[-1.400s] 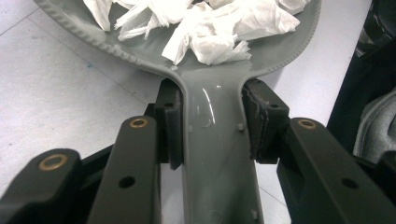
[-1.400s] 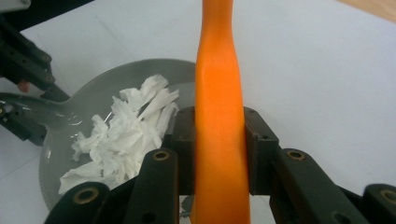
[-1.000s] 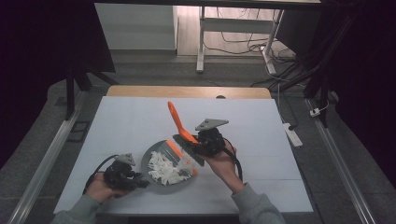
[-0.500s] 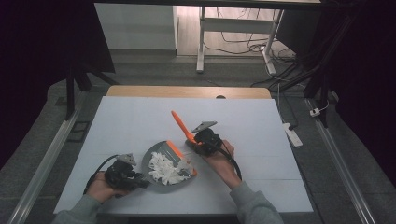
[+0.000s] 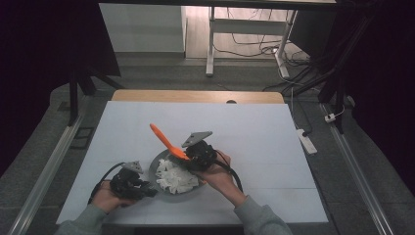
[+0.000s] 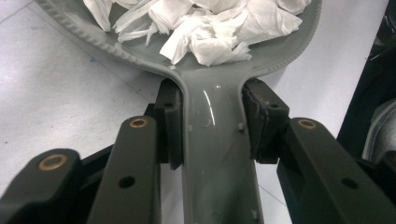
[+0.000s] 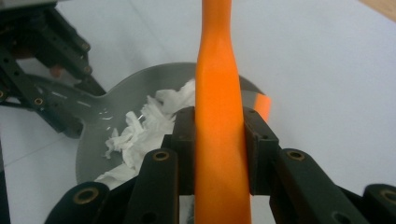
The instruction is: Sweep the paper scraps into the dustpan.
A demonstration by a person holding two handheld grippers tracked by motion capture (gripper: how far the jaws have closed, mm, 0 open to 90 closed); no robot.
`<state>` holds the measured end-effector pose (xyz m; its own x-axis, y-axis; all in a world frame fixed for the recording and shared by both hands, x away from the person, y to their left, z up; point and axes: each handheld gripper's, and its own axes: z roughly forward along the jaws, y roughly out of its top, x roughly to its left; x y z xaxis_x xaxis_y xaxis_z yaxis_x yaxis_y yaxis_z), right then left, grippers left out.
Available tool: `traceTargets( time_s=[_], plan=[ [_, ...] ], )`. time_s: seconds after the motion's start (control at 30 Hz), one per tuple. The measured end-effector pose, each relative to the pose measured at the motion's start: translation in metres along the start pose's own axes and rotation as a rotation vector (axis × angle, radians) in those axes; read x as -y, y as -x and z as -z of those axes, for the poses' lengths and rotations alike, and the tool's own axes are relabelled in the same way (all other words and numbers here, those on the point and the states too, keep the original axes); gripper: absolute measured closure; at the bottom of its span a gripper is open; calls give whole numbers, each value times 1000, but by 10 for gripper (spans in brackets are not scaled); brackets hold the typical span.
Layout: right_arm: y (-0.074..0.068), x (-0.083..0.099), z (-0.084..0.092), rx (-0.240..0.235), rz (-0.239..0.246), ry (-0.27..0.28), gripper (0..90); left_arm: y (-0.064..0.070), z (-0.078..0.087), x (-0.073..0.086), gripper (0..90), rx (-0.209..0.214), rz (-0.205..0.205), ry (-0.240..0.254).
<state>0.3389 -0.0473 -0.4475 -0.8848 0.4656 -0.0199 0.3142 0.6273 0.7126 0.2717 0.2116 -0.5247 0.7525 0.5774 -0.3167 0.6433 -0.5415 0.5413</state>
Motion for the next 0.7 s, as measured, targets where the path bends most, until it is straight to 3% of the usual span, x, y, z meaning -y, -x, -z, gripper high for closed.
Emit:
traceTargets(
  time_s=[0.27,0.4,0.5,0.7],
  plan=[
    [19,6,12,24,-64,32,709,-1,-1,1,612,3,5,5],
    [16,4,15,-16,-72,71,709,-1,-1,2,612,2,7,8],
    [11,2,18,-1,-37,107,709,-1,-2,2,612,1,7,9],
    [13,-1,29,15,-47,156,709,-2,-1,2,612,4,7,9]
  ],
)
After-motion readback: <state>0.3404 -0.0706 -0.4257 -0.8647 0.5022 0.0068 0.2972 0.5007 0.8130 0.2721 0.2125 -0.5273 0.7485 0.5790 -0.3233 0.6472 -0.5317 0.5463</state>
